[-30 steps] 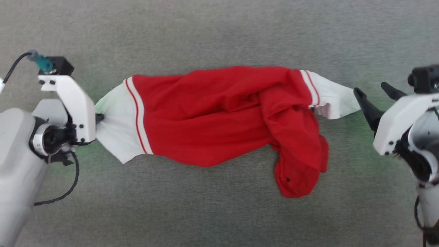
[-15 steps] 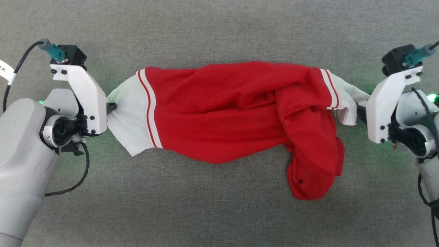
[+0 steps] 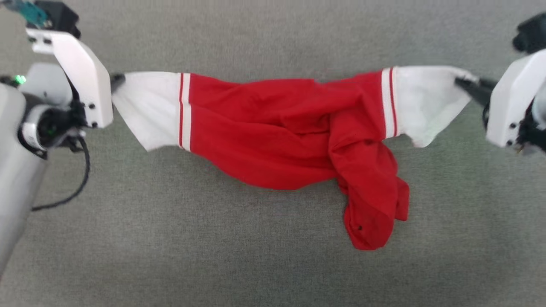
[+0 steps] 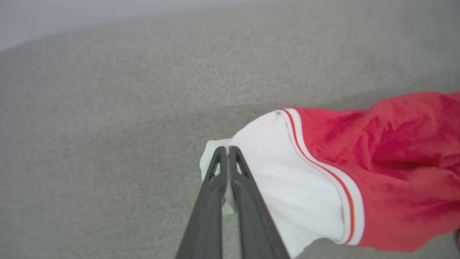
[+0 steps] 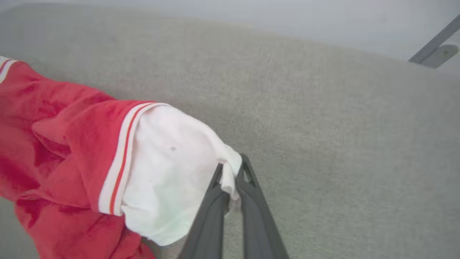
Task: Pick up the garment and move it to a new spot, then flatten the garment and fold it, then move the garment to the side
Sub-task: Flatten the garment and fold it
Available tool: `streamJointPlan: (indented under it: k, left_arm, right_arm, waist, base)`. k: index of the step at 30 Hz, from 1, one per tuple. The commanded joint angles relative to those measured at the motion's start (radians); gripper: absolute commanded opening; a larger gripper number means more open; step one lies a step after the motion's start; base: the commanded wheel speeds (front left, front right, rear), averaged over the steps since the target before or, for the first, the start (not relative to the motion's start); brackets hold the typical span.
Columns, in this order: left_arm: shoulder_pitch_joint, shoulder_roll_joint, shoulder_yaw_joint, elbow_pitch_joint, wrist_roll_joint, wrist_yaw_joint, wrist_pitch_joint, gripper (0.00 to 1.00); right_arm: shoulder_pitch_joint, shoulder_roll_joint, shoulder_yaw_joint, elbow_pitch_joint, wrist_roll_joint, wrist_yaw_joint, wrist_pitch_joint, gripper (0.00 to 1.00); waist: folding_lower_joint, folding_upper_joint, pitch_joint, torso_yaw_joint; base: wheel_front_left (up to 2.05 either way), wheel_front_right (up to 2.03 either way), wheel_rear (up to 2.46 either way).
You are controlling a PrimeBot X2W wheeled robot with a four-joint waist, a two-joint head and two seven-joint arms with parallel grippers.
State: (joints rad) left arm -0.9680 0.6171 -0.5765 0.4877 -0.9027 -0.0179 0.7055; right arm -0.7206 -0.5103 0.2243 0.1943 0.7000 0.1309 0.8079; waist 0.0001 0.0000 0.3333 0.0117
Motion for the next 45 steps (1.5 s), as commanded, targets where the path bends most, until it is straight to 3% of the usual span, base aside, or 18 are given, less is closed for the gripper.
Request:
streamJointPlan:
  k: [1,10,17,30,40,45]
  left_arm:
    - [-0.018,0.009,0.006,-0.006,0.015,0.000,0.003,0.00]
    - [-0.140,0.047,0.037,-0.103,0.033,-0.010,-0.007,0.00]
    - [-0.246,0.045,0.062,-0.119,0.043,-0.009,-0.019,0.00]
    - [-0.385,0.025,0.072,-0.085,0.084,-0.025,-0.078,0.00]
    - [-0.552,-0.043,0.062,0.063,0.198,-0.052,-0.319,0.00]
    - [-0.678,-0.077,0.055,0.151,0.292,-0.060,-0.554,0.00]
  right_arm:
    - [-0.016,-0.005,-0.005,-0.010,-0.003,0.000,-0.006,0.00]
    - [-0.170,-0.006,-0.045,-0.057,-0.039,0.000,-0.081,0.00]
    - [-0.300,0.016,-0.021,-0.047,-0.036,0.000,-0.153,0.00]
    - [-0.490,0.026,0.037,0.041,-0.102,0.000,-0.244,0.00]
    - [-0.675,0.093,0.051,0.296,-0.305,0.000,-0.512,0.00]
    - [-0.801,0.143,0.032,0.430,-0.469,0.000,-0.748,0.00]
  waist:
    - [-0.0001,0.0000,-0.028,-0.007]
    - [-0.0001,0.0000,-0.121,-0.023]
    - [-0.0001,0.0000,-0.160,-0.035]
    - [-0.0001,0.0000,-0.137,-0.044]
    - [-0.0001,0.0000,0.006,-0.039]
    - [-0.0001,0.0000,0.073,-0.029]
  base:
    - [0.00,0.00,0.00]
    - [0.00,0.00,0.00]
    - [0.00,0.00,0.00]
    - [0.00,0.00,0.00]
    - [0.00,0.00,0.00]
    - [0.00,0.00,0.00]
